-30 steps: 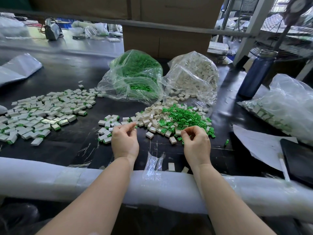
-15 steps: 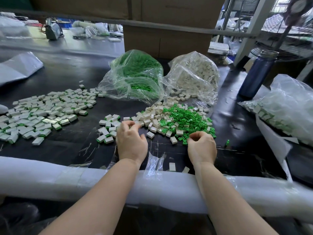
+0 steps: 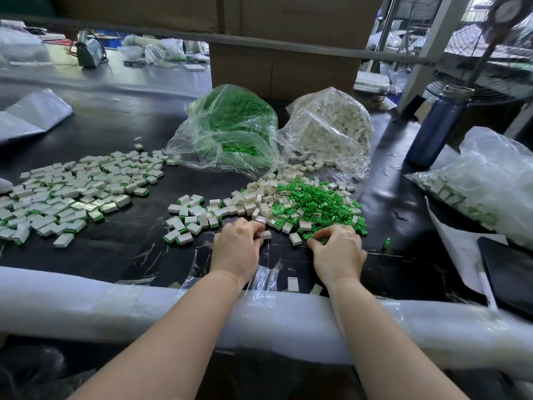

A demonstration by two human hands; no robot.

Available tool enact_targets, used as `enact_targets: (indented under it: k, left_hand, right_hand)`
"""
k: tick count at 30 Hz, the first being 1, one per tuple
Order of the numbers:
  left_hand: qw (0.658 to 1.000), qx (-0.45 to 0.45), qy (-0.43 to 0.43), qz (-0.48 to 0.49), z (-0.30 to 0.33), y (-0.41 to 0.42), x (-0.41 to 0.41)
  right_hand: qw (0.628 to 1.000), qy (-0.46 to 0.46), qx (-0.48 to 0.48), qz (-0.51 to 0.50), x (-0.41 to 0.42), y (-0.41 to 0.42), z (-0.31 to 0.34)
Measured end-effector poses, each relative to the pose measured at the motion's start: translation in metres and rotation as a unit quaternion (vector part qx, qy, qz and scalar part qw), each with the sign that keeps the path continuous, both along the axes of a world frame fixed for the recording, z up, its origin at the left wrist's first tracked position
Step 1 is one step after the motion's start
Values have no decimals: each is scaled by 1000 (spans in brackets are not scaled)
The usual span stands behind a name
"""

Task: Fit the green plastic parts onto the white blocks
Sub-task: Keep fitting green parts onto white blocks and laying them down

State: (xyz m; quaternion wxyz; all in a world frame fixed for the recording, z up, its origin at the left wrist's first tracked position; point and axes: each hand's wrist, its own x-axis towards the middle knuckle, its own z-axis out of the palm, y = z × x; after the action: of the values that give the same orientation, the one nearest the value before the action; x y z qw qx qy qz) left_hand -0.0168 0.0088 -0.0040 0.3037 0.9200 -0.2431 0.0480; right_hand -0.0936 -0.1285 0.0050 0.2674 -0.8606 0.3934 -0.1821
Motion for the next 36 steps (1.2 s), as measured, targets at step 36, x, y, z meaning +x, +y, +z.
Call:
enact_targets:
  k: [36]
  left_hand:
    - [904, -301, 259, -157, 13, 5, -6]
  right_hand:
    - [923, -227, 175, 256, -2, 13, 5]
